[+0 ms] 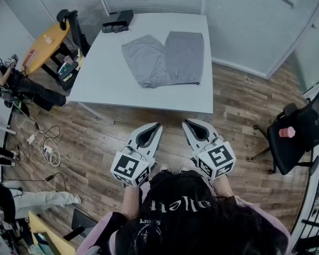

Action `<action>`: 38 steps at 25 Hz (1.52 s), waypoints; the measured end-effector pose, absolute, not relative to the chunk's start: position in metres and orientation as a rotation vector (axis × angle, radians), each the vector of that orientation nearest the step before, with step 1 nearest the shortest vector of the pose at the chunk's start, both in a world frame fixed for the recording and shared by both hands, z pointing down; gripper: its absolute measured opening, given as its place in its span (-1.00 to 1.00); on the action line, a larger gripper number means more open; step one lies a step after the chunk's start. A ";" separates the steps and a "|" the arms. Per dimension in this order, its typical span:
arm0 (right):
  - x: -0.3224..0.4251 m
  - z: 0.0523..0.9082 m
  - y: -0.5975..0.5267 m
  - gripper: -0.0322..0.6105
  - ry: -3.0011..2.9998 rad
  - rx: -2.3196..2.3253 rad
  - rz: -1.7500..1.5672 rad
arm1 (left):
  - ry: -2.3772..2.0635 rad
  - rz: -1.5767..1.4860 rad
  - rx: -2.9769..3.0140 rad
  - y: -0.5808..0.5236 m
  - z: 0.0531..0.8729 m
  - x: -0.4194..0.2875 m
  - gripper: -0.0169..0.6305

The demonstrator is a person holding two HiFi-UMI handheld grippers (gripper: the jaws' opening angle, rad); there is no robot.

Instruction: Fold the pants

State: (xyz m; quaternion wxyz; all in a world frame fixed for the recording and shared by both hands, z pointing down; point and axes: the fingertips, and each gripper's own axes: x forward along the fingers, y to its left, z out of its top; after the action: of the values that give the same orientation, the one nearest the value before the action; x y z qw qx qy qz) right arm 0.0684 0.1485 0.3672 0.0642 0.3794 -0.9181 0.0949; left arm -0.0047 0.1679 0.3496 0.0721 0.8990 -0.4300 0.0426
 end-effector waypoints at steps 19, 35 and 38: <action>0.113 0.388 0.144 -0.81 -2.801 1.075 0.355 | -1.332 0.165 2.658 0.164 0.366 0.036 -0.85; 0.108 0.406 0.118 -0.81 -2.813 0.999 0.435 | -1.424 0.257 2.564 0.151 0.381 0.016 -0.85; 0.100 0.409 0.103 -0.81 -2.804 0.998 0.433 | -1.416 0.249 2.565 0.135 0.384 0.009 -0.85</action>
State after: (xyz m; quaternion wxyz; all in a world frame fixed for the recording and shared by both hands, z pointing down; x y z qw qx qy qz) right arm 0.1003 0.1027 0.4088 0.0671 0.3310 -0.9302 0.1438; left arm 0.0086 0.1346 0.3841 0.1003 0.8679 -0.4792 0.0842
